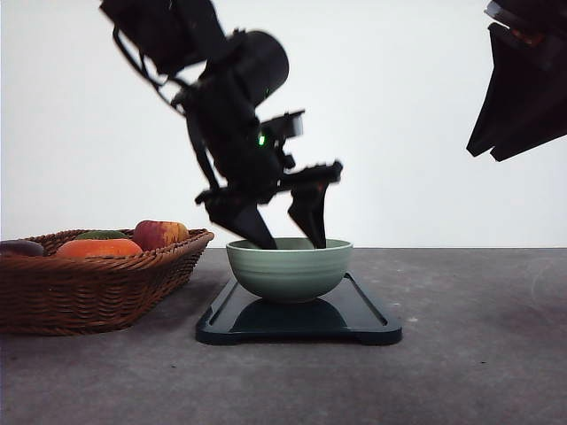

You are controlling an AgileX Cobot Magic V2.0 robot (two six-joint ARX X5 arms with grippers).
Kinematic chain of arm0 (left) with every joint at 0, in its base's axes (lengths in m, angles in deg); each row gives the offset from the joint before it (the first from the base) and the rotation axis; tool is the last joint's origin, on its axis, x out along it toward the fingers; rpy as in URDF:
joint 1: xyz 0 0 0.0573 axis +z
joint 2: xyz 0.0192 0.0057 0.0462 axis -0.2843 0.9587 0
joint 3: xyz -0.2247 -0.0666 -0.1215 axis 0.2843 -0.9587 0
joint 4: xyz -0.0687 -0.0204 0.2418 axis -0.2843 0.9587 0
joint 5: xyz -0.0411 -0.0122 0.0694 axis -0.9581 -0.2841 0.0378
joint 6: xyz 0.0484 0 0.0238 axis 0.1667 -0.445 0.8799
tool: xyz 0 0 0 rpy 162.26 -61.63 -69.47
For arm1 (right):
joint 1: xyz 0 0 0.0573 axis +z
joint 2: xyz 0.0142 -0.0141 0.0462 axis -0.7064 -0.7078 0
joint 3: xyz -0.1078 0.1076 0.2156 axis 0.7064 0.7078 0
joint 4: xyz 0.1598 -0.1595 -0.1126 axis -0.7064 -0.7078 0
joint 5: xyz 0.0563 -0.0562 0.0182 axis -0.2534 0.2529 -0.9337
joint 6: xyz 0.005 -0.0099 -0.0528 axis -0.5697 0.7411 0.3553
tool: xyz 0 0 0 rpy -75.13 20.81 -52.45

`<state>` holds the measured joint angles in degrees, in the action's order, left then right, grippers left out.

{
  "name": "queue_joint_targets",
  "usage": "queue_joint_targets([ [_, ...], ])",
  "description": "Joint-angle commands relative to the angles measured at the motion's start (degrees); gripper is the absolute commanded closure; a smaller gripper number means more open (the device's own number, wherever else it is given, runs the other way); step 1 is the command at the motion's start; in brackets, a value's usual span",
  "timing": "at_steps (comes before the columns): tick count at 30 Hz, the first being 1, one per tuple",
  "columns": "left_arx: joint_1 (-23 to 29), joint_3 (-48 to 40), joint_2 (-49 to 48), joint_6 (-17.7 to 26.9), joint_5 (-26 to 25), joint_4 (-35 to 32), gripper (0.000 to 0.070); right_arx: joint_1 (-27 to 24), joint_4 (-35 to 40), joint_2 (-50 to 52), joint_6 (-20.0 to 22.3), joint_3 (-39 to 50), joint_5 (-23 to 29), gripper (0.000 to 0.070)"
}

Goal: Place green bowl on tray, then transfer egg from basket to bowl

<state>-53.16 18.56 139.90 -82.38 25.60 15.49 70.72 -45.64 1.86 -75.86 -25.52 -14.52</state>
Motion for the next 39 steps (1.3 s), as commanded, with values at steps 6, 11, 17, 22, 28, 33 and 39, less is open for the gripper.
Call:
queue_joint_targets([
  [6, 0.0, 9.1, -0.5, 0.4, 0.2, 11.9, 0.0264, 0.3, 0.4, -0.4, -0.3, -0.2, 0.0, 0.0514],
  [11, 0.7, 8.7, -4.9, 3.6, 0.1, 17.1, 0.0268, 0.3, -0.1, -0.3, -0.2, -0.2, 0.0, 0.0514],
  [17, 2.4, 3.5, -12.2, 3.8, 0.1, 17.2, 0.0268, 0.3, -0.6, -0.3, -0.2, -0.2, 0.0, 0.0515],
  [22, 3.7, -4.6, -20.3, 3.7, 0.1, 14.1, 0.0269, 0.3, -0.8, -0.3, -0.3, -0.2, 0.0, 0.0514],
  [28, 6.0, -15.8, -31.3, 2.4, 0.1, 11.0, 0.0268, 0.3, -0.7, -0.3, -0.3, -0.2, 0.0, 0.0514],
  [33, 8.7, -24.4, -40.0, 1.5, 0.1, 10.9, 0.0268, 0.3, -0.7, -0.3, -0.3, -0.2, 0.0, 0.0515],
  [39, 10.9, -33.6, -50.2, 1.0, 0.1, 11.3, 0.0268, 0.3, -0.8, -0.3, -0.4, -0.2, 0.0, 0.0514],
])
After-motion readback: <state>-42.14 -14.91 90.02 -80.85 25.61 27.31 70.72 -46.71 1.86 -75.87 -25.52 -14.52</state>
